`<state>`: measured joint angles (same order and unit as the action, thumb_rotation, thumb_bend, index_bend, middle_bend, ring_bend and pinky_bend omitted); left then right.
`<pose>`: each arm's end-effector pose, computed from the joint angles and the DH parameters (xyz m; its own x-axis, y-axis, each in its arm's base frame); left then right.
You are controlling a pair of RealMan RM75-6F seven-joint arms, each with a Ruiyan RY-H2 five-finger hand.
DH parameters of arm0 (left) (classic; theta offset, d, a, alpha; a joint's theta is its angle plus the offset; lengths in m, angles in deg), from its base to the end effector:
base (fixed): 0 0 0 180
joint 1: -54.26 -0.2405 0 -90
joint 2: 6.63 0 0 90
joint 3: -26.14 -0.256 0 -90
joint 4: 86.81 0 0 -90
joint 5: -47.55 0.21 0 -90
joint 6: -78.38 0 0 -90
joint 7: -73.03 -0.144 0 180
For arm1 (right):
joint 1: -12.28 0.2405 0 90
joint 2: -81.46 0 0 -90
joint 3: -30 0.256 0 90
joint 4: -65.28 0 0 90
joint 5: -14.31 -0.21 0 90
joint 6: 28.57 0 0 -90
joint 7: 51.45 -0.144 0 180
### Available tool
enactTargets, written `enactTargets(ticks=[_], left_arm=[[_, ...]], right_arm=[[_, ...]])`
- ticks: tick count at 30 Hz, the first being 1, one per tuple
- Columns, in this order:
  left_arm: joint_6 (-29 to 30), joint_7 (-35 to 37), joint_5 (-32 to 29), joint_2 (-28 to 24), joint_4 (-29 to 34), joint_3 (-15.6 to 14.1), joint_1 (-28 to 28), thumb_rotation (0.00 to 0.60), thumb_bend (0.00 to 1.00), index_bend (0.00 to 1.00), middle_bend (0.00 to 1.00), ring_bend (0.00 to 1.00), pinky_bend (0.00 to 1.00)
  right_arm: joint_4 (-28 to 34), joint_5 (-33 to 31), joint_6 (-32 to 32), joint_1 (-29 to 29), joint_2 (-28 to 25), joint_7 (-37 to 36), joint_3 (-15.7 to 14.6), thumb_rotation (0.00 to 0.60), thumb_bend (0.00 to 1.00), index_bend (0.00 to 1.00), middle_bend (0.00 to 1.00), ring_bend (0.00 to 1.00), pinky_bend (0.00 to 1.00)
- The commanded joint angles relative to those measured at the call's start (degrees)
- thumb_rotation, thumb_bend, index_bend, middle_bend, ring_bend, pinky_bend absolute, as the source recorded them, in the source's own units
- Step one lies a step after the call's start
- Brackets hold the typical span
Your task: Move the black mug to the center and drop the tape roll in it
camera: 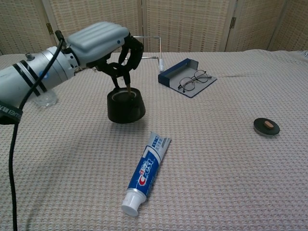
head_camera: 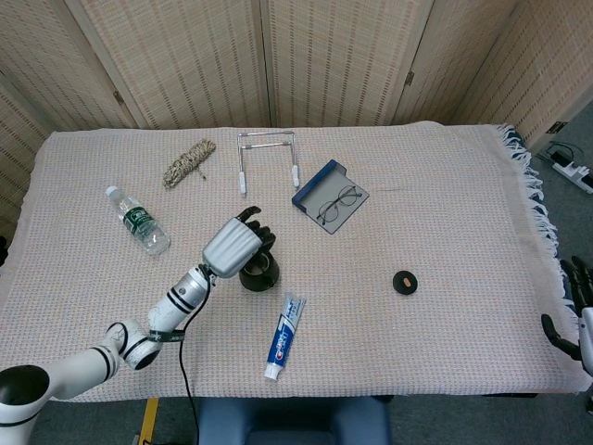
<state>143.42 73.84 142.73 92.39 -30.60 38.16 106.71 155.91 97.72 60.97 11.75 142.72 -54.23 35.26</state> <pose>-0.0807 0.3928 -0.0187 0.4426 -0.1522 0.8837 0.5795 -0.7035 -0.4114 -0.3333 -0.1587 0.1974 0.4262 0.0852 0.9006 -0.9019 0.1174 0.4157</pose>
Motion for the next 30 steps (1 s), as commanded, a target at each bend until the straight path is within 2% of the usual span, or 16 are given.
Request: enactTargets(ticks=[1,12,17,21,25,30], left_arm=[[-2.3,-0.5,-1.8,2.0,-2.5,0.9,2.1,0.600,0.58,0.70,0.68,0.57,0.23],[-5.4,-2.3,-6.0,6.5,-9.3,1.6,5.2,0.600,0.58,0.70,0.68,0.57,0.23],[-9.1,-8.6,-10.2,6.8,-8.3,2.3,5.2,0.600,0.54,0.55,0.62,0.47,0.19],[-10.9,-14.3,-14.1,5.9,-4.5,3.1,4.2,0.600,0.42,0.38,0.48,0.35,0.15],[-13.2,-21.7,-19.2,3.8,1.5,3.9,3.0,0.600,0.34,0.14,0.20,0.16,0.08],[-12.7,-28.3,-24.6,1.1,9.5,4.7,1.2,0.600,0.30,0.02,0.03,0.02,0.05]], right_arm=[[-0.5,-0.4,-0.5,0.1,0.2,-0.4,0.1,0.600,0.39,0.03,0.08,0.23,0.04],[-1.8,-1.8,-1.8,0.3,0.3,-1.7,0.5,0.600,0.39,0.04,0.08,0.23,0.04],[-2.1,-1.8,-1.9,0.5,0.5,-1.8,0.7,0.600,0.39,0.04,0.08,0.23,0.04],[-2.2,-1.8,-1.8,0.5,0.7,-1.9,0.8,0.600,0.39,0.04,0.08,0.22,0.04],[-2.4,-1.8,-1.8,0.5,0.8,-1.9,0.9,0.600,0.39,0.04,0.08,0.20,0.04],[-2.4,-1.4,-1.3,0.4,0.9,-2.0,0.9,0.600,0.39,0.04,0.08,0.19,0.04]])
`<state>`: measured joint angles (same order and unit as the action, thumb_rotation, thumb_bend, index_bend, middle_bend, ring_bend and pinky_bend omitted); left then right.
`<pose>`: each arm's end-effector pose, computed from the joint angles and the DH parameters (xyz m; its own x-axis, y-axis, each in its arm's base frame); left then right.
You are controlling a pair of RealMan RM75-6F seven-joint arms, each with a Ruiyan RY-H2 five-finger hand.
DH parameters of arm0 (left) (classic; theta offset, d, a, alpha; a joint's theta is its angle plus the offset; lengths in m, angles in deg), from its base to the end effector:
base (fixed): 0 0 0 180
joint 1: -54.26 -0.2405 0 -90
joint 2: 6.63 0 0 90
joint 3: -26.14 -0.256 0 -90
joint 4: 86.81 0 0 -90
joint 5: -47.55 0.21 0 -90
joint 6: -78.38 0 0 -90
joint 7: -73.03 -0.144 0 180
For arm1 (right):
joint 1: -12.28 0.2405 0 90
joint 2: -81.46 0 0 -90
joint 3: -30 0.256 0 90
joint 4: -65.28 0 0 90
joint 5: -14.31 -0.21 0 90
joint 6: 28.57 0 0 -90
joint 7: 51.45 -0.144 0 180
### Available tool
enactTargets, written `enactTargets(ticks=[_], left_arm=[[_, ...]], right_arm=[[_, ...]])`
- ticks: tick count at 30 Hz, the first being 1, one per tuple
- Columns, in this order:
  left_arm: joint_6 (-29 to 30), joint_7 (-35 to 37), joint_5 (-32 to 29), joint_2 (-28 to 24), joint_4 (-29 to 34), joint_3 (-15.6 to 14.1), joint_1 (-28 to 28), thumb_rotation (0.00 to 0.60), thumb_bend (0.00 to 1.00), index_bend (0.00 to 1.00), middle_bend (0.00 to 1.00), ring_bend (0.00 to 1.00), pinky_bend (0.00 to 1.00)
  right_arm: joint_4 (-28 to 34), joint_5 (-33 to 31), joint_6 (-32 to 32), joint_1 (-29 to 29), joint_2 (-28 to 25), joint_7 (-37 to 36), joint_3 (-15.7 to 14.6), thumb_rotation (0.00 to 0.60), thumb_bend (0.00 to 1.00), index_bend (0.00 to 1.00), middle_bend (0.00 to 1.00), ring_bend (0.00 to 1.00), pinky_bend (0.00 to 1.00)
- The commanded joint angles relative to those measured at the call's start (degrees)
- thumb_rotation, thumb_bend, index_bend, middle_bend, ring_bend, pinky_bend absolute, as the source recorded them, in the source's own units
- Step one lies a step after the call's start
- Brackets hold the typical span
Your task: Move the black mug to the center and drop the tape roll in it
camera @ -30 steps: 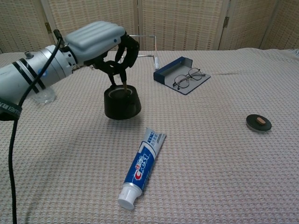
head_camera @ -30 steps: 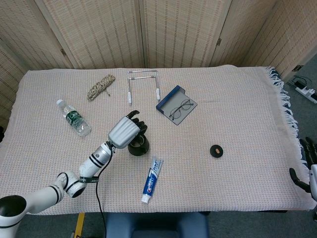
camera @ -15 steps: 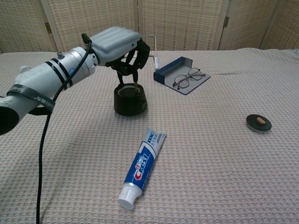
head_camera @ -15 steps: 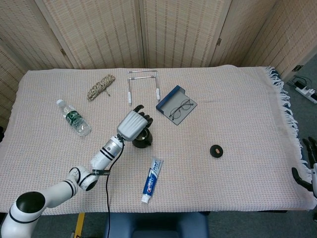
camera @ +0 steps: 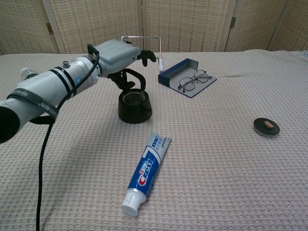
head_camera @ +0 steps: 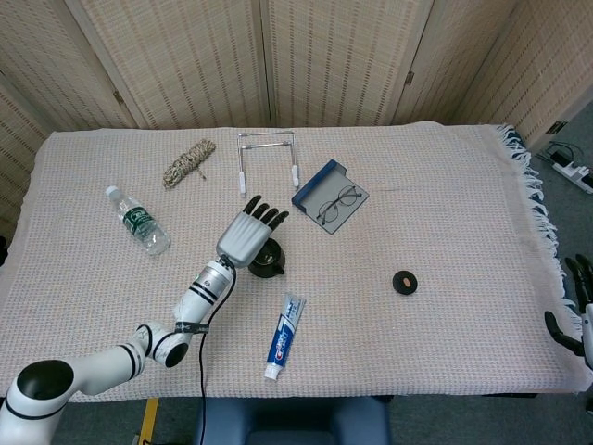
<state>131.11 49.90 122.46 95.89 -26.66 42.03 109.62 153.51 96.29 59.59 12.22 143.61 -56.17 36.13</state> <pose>-0.0712 0.4072 -0.0512 0.6216 -0.0664 0.7805 0.6339 -0.5427 -0.5510 -0.3424 -0.1642 0.1980 0.4160 0.0861 0.9053 -0.9050 0.1363 0.4030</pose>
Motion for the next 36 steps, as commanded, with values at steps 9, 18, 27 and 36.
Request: enactTargets(ticks=[9,18,27,36], left_arm=[[1.8,-11.3,-10.8,-8.1,17.3,-0.3,-4.7,0.600,0.27,0.00,0.00,0.00,0.00],[9.8,-5.1,-8.9,-15.1,25.6,-1.3,-11.0,0.600,0.27,0.09,0.03,0.04,0.01],[19.8,0.9,-7.1,-23.2,29.9,-3.7,-20.5,0.600,0.28,0.17,0.11,0.11,0.05],[26.1,5.2,-4.8,-29.0,31.4,-8.1,-29.1,0.600,0.28,0.20,0.14,0.13,0.07]], right_arm=[[0.2,0.3,0.1,0.0,-0.1,0.1,0.0,0.600,0.39,0.04,0.08,0.19,0.04],[1.2,1.9,-1.4,1.3,-1.3,1.3,-0.4,0.600,0.39,0.05,0.08,0.20,0.05],[3.0,5.8,-4.4,4.7,-3.1,2.0,-0.8,0.600,0.39,0.06,0.10,0.23,0.11],[5.0,8.0,-7.9,8.1,-3.2,4.0,-1.2,0.600,0.39,0.07,0.11,0.34,0.25]])
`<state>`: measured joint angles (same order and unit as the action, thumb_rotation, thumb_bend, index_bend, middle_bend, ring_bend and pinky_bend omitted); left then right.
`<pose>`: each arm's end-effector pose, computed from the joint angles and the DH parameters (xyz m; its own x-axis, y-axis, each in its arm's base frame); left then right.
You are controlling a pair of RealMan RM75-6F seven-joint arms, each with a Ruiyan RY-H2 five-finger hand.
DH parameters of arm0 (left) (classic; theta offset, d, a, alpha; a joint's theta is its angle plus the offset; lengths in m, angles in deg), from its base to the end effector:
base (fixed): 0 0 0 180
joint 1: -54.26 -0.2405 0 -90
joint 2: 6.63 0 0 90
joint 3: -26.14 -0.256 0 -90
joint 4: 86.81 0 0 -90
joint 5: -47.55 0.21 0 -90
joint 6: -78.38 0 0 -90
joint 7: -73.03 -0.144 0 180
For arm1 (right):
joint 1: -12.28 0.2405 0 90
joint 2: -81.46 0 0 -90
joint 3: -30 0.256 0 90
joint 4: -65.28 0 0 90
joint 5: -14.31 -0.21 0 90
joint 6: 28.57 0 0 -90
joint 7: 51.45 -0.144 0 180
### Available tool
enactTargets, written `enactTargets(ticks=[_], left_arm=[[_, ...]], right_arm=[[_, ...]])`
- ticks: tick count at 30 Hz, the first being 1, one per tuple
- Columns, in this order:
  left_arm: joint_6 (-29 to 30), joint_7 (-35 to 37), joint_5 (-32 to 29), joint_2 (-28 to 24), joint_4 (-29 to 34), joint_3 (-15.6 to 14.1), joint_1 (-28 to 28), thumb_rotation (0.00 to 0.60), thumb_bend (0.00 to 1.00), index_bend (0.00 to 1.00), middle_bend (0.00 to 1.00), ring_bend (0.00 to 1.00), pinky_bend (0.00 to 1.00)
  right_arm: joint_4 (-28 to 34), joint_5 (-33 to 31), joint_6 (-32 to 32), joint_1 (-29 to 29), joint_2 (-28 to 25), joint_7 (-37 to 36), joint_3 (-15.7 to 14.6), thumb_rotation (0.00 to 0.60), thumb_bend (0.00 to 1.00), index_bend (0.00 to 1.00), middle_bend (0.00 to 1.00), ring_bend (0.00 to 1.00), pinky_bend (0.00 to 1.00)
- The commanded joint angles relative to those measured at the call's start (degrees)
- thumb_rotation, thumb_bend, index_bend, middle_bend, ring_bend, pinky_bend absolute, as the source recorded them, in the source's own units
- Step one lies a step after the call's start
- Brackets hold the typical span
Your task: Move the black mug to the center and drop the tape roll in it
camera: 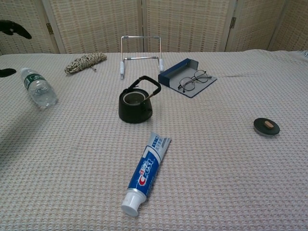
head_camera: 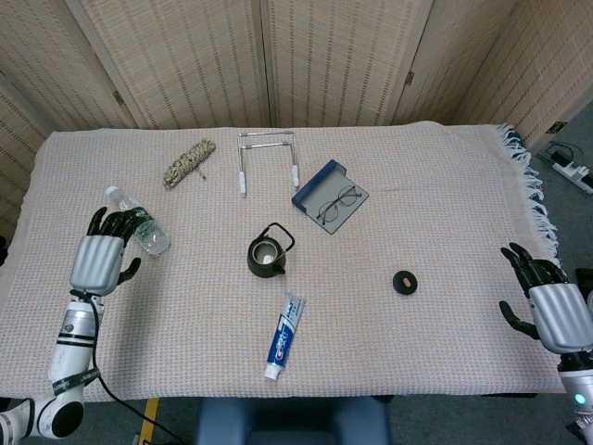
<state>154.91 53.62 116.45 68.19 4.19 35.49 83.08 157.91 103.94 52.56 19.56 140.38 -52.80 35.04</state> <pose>-0.2247 0.3161 0.1074 0.4846 -0.0719 0.8718 0.8639 -0.1173 -0.4899 -0.3006 -0.2018 0.1804 0.4588 -0.0087 0.8885 -0.8837 -0.1089 0.4552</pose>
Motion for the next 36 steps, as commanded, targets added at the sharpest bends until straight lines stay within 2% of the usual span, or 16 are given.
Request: enactTargets(ticks=[1,3,5,8,10,16,22,30,36], left_arm=[[3.0,1.9,1.5,-1.6,0.5,-2.0,-3.4,0.600,0.28,0.21,0.15,0.13,0.07],[4.2,2.8,2.0,-2.2,0.4,-2.9,-5.1,0.600,0.28,0.22,0.16,0.13,0.07],[4.9,3.4,2.3,-2.8,0.2,-3.5,-6.5,0.600,0.28,0.23,0.16,0.14,0.07],[5.7,4.5,2.5,-3.6,0.1,-3.6,-7.9,0.600,0.28,0.23,0.16,0.14,0.07],[6.2,5.1,2.8,-3.9,0.1,-3.6,-8.5,0.600,0.28,0.23,0.16,0.14,0.07],[6.9,5.8,4.4,-5.3,0.9,-4.0,-10.1,0.600,0.28,0.23,0.16,0.14,0.06],[6.4,6.1,5.2,-6.7,1.8,-4.5,-11.4,0.600,0.28,0.23,0.16,0.13,0.04],[5.7,6.7,5.6,-7.2,2.1,-4.5,-12.3,0.600,0.28,0.23,0.16,0.13,0.01],[5.4,7.9,5.8,-7.6,2.3,-4.1,-13.0,0.600,0.27,0.22,0.16,0.12,0.01]], right_arm=[[0.8,0.5,-1.3,1.1,0.0,1.0,-0.1,0.600,0.39,0.07,0.11,0.37,0.29],[1.6,0.6,-2.6,2.2,-0.1,2.0,-0.1,0.600,0.39,0.07,0.12,0.43,0.37],[2.5,0.7,-4.2,3.5,-0.1,3.0,0.1,0.600,0.39,0.07,0.14,0.55,0.52],[3.8,0.3,-8.0,6.0,-0.1,4.6,0.3,0.600,0.39,0.07,0.15,0.71,0.69],[4.5,-0.5,-11.3,7.9,0.0,5.7,0.5,0.600,0.39,0.07,0.15,0.75,0.74],[4.6,-6.3,-23.2,14.9,2.0,9.6,1.7,0.600,0.39,0.14,0.17,0.77,0.77],[0.4,-14.0,-32.8,20.6,6.7,13.1,2.0,0.600,0.39,0.17,0.19,0.79,0.78],[-3.6,-19.8,-36.5,24.2,11.2,18.0,1.5,0.600,0.39,0.18,0.23,0.80,0.79],[-6.1,-22.2,-36.9,25.8,14.0,20.8,0.7,0.600,0.39,0.19,0.23,0.80,0.79]])
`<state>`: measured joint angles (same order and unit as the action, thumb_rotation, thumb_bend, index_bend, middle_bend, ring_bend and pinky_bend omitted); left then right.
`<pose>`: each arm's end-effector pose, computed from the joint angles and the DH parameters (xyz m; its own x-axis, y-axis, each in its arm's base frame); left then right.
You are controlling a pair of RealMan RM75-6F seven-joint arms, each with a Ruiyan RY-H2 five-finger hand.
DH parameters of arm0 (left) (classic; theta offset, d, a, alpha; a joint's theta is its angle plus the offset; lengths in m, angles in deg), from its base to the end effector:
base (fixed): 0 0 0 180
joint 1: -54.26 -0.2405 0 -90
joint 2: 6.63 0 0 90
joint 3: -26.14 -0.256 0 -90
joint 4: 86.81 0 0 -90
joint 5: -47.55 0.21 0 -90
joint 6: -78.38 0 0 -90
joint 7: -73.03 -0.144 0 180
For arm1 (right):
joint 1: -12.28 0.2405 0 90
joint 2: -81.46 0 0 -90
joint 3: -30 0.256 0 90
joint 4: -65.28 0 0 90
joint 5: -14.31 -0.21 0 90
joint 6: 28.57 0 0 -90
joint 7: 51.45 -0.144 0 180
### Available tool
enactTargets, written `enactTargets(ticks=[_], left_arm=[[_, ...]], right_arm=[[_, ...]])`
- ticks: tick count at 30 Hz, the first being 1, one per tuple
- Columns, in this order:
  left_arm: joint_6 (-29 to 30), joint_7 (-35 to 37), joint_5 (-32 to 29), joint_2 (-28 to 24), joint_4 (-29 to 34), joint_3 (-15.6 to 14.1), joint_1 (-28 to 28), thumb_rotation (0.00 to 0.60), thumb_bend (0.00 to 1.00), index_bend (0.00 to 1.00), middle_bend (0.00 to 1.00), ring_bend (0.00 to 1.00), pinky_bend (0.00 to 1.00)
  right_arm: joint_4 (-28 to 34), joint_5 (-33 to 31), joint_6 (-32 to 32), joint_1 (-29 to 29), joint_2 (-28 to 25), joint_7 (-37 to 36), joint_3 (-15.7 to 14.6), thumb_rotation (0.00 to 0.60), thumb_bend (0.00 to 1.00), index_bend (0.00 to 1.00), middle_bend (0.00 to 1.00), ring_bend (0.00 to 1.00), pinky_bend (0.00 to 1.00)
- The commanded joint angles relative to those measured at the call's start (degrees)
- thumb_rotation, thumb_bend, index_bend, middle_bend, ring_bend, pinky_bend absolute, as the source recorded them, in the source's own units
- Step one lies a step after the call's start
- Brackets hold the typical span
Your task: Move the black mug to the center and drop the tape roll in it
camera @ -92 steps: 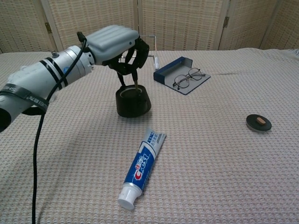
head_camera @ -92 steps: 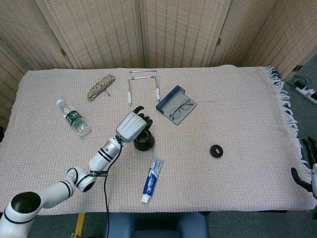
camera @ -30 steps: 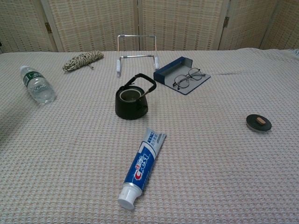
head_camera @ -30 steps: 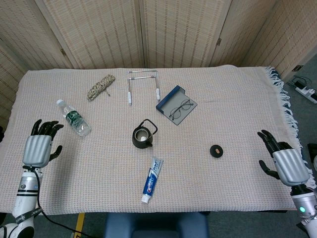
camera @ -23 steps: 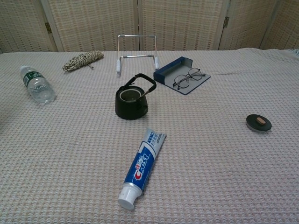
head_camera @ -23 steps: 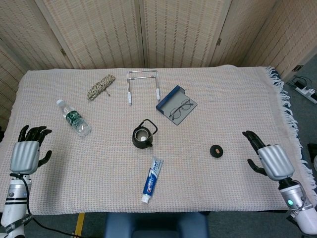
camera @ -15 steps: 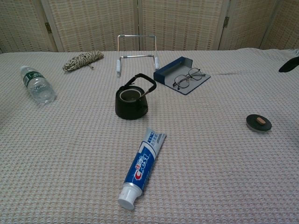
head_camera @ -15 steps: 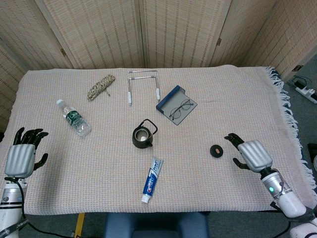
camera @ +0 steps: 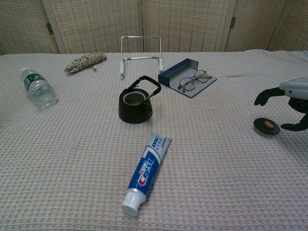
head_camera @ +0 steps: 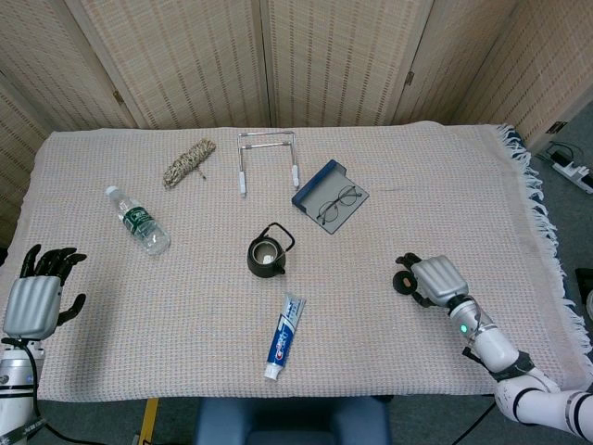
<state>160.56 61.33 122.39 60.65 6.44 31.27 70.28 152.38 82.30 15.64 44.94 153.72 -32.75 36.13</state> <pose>-0.2859 0.2463 0.1476 0.4870 -0.0426 0.8724 0.8732 0.0007 -0.4874 -0.2570 -0.3141 0.0498 0.6136 -0.4086 0.6757 -0.7895 -0.3040 0.5332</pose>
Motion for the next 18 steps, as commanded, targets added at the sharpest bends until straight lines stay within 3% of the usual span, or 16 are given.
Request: enactTargets(ticks=[1,18], left_arm=[[-0.5,0.3,-0.3,-0.2,0.1,0.1,-0.3,0.600,0.27,0.22,0.16,0.12,0.01],[-1.8,0.2,-0.1,0.0,0.3,1.1,-0.7,0.600,0.27,0.21,0.16,0.11,0.00]], right_arm=[[-0.7,-0.7,0.1,0.6,1.0,1.1,-0.6,0.600,0.39,0.19,0.23,0.80,0.79],[-5.5,-1.8,1.2,2.3,5.4,4.8,-3.2,0.600,0.39,0.25,0.27,0.82,0.80]])
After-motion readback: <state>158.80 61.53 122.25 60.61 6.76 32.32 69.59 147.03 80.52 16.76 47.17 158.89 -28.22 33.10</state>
